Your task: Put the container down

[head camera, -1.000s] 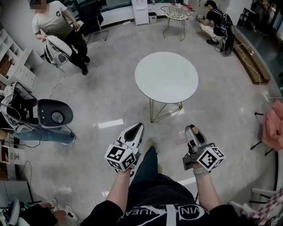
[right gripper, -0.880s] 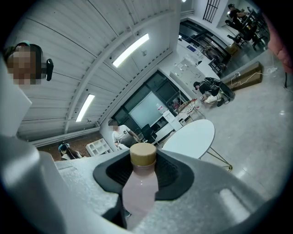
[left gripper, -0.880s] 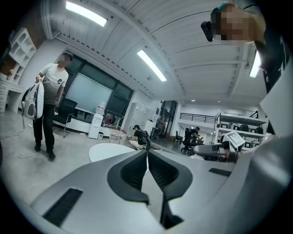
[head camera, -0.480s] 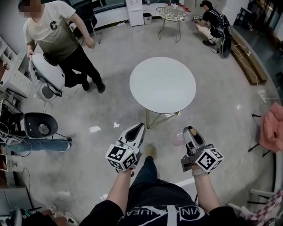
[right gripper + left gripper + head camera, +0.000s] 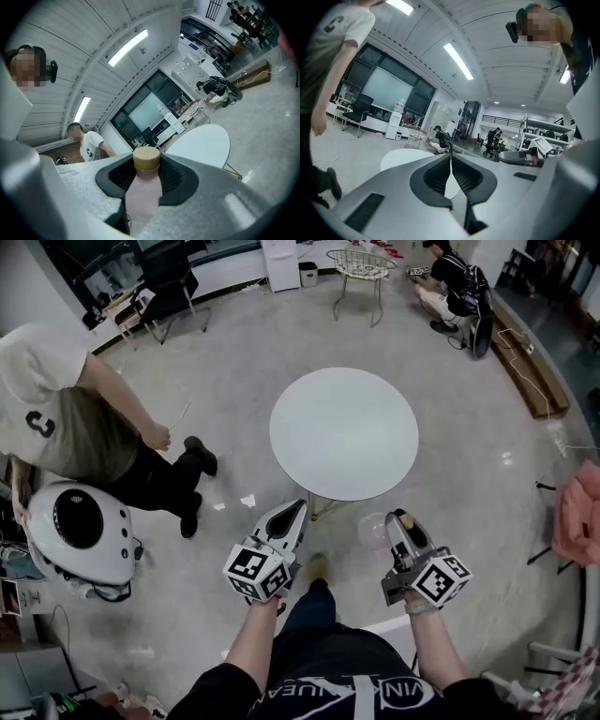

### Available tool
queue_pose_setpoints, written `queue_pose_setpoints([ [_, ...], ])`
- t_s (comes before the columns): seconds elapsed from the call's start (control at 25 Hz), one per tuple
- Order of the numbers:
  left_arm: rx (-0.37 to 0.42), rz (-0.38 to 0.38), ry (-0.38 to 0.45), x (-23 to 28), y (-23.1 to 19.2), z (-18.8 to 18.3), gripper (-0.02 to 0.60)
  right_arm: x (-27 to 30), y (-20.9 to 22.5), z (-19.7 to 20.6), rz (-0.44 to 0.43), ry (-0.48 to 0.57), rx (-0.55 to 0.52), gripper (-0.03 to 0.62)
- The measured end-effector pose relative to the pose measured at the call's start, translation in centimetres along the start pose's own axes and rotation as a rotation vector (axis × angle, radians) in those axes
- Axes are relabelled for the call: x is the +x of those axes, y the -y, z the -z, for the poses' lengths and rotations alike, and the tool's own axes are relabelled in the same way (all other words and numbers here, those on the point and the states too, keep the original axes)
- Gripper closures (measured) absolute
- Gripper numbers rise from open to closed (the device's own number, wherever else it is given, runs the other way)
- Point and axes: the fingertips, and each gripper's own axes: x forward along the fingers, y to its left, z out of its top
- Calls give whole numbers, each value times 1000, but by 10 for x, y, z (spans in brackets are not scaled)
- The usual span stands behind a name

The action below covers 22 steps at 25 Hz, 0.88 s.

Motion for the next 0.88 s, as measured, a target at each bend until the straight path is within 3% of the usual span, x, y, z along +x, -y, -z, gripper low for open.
queue_pose_setpoints([
  [0.52,-21,43,-27,80,-64,-22,566,82,34,-22,38,-15,17,464],
  [0.88,-33,71,-51,110,-83,-21,566,108,47,-26,48,-37,-3,464],
])
